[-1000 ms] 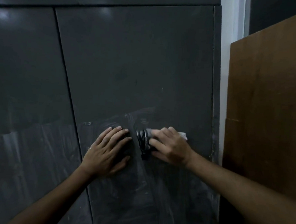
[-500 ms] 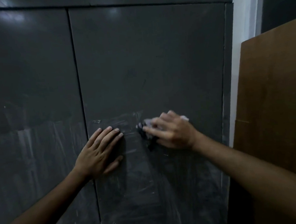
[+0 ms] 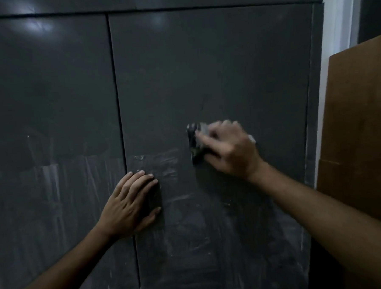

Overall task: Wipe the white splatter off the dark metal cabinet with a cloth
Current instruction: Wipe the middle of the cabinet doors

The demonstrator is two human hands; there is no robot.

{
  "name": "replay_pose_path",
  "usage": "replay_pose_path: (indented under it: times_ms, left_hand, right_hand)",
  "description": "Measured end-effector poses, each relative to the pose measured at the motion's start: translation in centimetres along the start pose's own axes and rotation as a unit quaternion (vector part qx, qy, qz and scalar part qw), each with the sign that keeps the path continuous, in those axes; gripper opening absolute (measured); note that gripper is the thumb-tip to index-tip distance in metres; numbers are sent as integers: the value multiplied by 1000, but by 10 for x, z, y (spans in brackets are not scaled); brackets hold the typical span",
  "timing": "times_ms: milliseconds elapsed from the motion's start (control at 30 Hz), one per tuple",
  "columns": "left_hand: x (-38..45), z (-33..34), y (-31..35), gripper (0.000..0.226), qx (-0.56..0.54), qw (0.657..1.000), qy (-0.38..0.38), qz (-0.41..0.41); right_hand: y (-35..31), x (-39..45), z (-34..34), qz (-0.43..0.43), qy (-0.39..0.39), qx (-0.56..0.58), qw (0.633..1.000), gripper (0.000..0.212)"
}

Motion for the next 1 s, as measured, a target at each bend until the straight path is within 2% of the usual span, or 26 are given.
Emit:
replay_pose_path:
  times_ms: [67, 100, 133, 167, 233, 267, 300, 333, 367, 433, 500, 533, 567, 600, 633, 700, 733, 767, 800, 833, 867, 933, 967, 1000]
  left_hand:
    - [-10, -4, -9, 78, 11, 1000, -7, -5]
    - [-14, -5, -13, 79, 15, 1000, -10, -6]
    - [-16, -6, -15, 81, 17, 1000, -15, -4]
    - [-17, -4, -17, 82, 17, 1000, -19, 2]
    - [-20, -2, -19, 85, 19, 999, -30, 17]
    - [-22, -1, -20, 86, 22, 999, -32, 24]
    - [-23, -1, -21, 86, 25, 999, -31, 26]
    - [-23, 0, -21, 86, 29, 999, -31, 26]
    - [-24, 1, -21, 86, 32, 999, -33, 26]
    - [-25, 3, -21, 85, 32, 999, -35, 28]
    - [-26, 3, -22, 84, 32, 999, -33, 31]
    - [-26, 2, -21, 84, 30, 999, -33, 30]
    - [-26, 1, -21, 84, 27, 999, -33, 30]
    - [-25, 0, -21, 83, 24, 999, -32, 29]
    - [-24, -2, -20, 82, 18, 999, -31, 31]
    - [-24, -8, -20, 80, -1, 999, -28, 41]
    - [-27, -13, -24, 79, -11, 999, -28, 39]
    - [-32, -20, -32, 78, -14, 999, -29, 34]
    - [-39, -28, -42, 78, -12, 999, -33, 30]
    - [-47, -34, -52, 79, -7, 999, -37, 29]
    - [-56, -41, -63, 80, -1, 999, -44, 29]
    - [-73, -51, -82, 81, 8, 998, -61, 34]
    - [-80, -54, -90, 82, 10, 997, -69, 39]
    - [-85, -55, -95, 82, 9, 996, -75, 42]
  right_hand:
    - [31, 19, -7, 180, 65, -43, 981, 50]
    - [25, 18, -4, 227, 84, -45, 969, 51]
    - [6, 13, 3, 229, 83, -30, 969, 54]
    - [-22, 7, 14, 181, 59, 1, 982, 57]
    - [-91, -21, 30, -24, -15, 59, 998, 59]
    - [-109, -34, 32, -121, -54, 71, 989, 58]
    - [-109, -37, 31, -180, -75, 74, 978, 57]
    - [-97, -30, 30, -190, -71, 68, 977, 55]
    - [-75, -13, 27, -153, -47, 51, 986, 53]
    - [-15, 28, 16, 12, 18, 0, 1000, 52]
    - [19, 46, 7, 193, 70, -46, 978, 51]
    - [13, 43, 9, 237, 84, -54, 966, 52]
    - [-5, 38, 15, 237, 80, -42, 967, 53]
    - [-33, 31, 26, 189, 53, -11, 980, 55]
    - [-69, 20, 36, 96, 16, 22, 995, 57]
    - [-123, -11, 47, -114, -68, 62, 989, 57]
    - [-127, -15, 46, -173, -95, 69, 978, 56]
    - [-119, -7, 46, -190, -91, 68, 975, 56]
    - [-104, 8, 44, -163, -68, 53, 983, 55]
    - [-81, 29, 40, -96, -35, 27, 994, 54]
    - [-56, 50, 34, 4, 7, -2, 1000, 52]
    - [-28, 66, 28, 216, 72, -43, 973, 49]
    - [-37, 62, 32, 265, 88, -47, 959, 50]
    - [-59, 57, 40, 257, 81, -34, 962, 53]
Point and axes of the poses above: each hand's wrist, its own x-axis towards the middle knuckle, its own z-axis out of the palm, y = z × x, the point moved 9 cm from there along x, towards the middle knuckle, and after that the axes turned 9 degrees about y, right-handed, at the moved point
